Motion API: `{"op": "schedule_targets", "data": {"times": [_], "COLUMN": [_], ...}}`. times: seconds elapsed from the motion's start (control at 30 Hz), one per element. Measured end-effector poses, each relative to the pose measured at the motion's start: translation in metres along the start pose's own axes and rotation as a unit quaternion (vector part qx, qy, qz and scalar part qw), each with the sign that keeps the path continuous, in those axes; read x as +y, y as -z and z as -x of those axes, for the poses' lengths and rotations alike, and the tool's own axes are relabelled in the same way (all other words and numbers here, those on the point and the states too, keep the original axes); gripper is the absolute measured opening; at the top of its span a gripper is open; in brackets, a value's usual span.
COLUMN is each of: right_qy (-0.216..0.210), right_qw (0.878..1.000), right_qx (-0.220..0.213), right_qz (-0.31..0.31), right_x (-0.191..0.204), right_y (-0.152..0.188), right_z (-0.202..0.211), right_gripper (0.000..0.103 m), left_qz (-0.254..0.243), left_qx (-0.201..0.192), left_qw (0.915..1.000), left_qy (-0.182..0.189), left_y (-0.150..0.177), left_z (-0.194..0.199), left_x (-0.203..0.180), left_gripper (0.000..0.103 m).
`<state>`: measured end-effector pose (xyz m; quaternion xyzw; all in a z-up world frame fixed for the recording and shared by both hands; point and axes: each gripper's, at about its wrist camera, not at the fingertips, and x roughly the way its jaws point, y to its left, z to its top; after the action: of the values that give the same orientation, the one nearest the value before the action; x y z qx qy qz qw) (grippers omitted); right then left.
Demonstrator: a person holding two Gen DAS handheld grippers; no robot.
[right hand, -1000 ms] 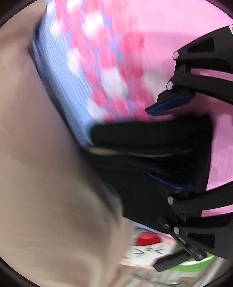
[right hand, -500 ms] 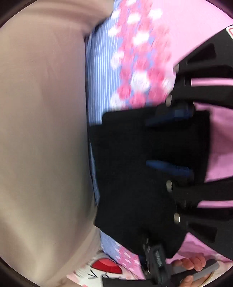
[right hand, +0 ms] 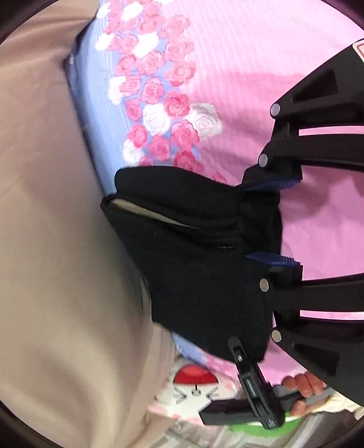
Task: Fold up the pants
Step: 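Fold the lifted trousers over and lower them onto the bedspread, then set the folded trousers beside the cat pillow and open both grippers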
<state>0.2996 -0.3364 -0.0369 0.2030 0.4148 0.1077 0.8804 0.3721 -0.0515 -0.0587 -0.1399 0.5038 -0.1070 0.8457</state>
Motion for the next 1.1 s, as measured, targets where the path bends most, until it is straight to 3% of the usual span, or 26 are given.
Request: {"op": "schedule_targets", "data": {"times": [0.07,0.1,0.17,0.23,0.27,0.33,0.37,0.43,0.5,0.57,0.63,0.8,0.87,0.9,0.93,1.03,1.1], "right_qy": [0.009,0.017,0.037,0.020,0.027,0.074,0.078,0.040,0.006,0.005,0.000,0.020,0.025,0.028,0.031,0.015,-0.013], "right_qw": [1.000,1.000,0.999,0.999,0.999,0.995,0.993,0.994,0.991,0.980,0.972,0.963,0.965,0.965,0.965,0.966,0.966], "right_qx": [0.000,0.005,0.013,0.004,-0.015,-0.070,-0.086,-0.073,-0.048,-0.029,-0.003,0.023,0.031,0.031,0.036,0.028,0.028], "right_qz": [0.021,0.022,0.001,-0.035,-0.039,-0.003,0.023,0.066,0.122,0.194,0.235,0.267,0.261,0.258,0.258,0.256,0.257], "right_x": [0.007,0.004,-0.012,-0.022,-0.020,-0.001,0.013,0.048,0.092,0.147,0.187,0.226,0.232,0.233,0.234,0.229,0.227], "right_y": [0.011,0.016,0.024,0.024,0.021,0.019,0.018,0.012,0.007,0.009,0.014,0.016,0.016,0.017,0.017,0.020,0.027], "right_z": [0.006,0.004,-0.011,-0.004,0.011,0.041,0.051,0.049,0.030,-0.009,-0.052,-0.125,-0.142,-0.147,-0.151,-0.129,-0.101], "right_gripper": [0.036,0.042,0.052,0.053,0.053,0.053,0.047,0.042,0.045,0.051,0.051,0.051,0.046,0.022,0.009,0.000,0.000], "left_qz": [0.004,0.003,0.004,0.006,-0.004,-0.012,-0.010,-0.008,-0.012,-0.010,-0.007,0.015,0.012,0.008,0.004,0.002,0.003], "left_qx": [0.017,0.020,0.017,-0.002,-0.018,-0.069,-0.094,-0.125,-0.135,-0.139,-0.146,-0.158,-0.164,-0.166,-0.168,-0.166,-0.163], "left_qw": [0.9998,0.9998,0.9995,0.9994,0.9986,0.9919,0.9876,0.9780,0.9708,0.9664,0.9614,0.9538,0.9511,0.9497,0.9482,0.9506,0.9521], "left_qy": [0.001,-0.008,-0.027,-0.034,-0.050,-0.105,-0.126,-0.167,-0.198,-0.216,-0.233,-0.255,-0.261,-0.265,-0.270,-0.262,-0.259], "left_y": [0.006,0.009,0.011,0.014,0.014,0.018,0.021,0.030,0.037,0.047,0.048,0.057,0.058,0.057,0.058,0.058,0.057], "left_z": [0.002,-0.003,-0.014,0.001,0.013,0.046,0.059,0.077,0.083,0.083,0.084,0.097,0.100,0.099,0.101,0.101,0.101], "left_x": [0.005,0.008,0.013,0.015,0.013,0.014,0.016,0.020,0.025,0.035,0.045,0.068,0.072,0.073,0.072,0.074,0.074], "left_gripper": [0.037,0.045,0.057,0.058,0.061,0.075,0.086,0.087,0.087,0.087,0.087,0.087,0.087,0.087,0.087,0.087,0.087]}}
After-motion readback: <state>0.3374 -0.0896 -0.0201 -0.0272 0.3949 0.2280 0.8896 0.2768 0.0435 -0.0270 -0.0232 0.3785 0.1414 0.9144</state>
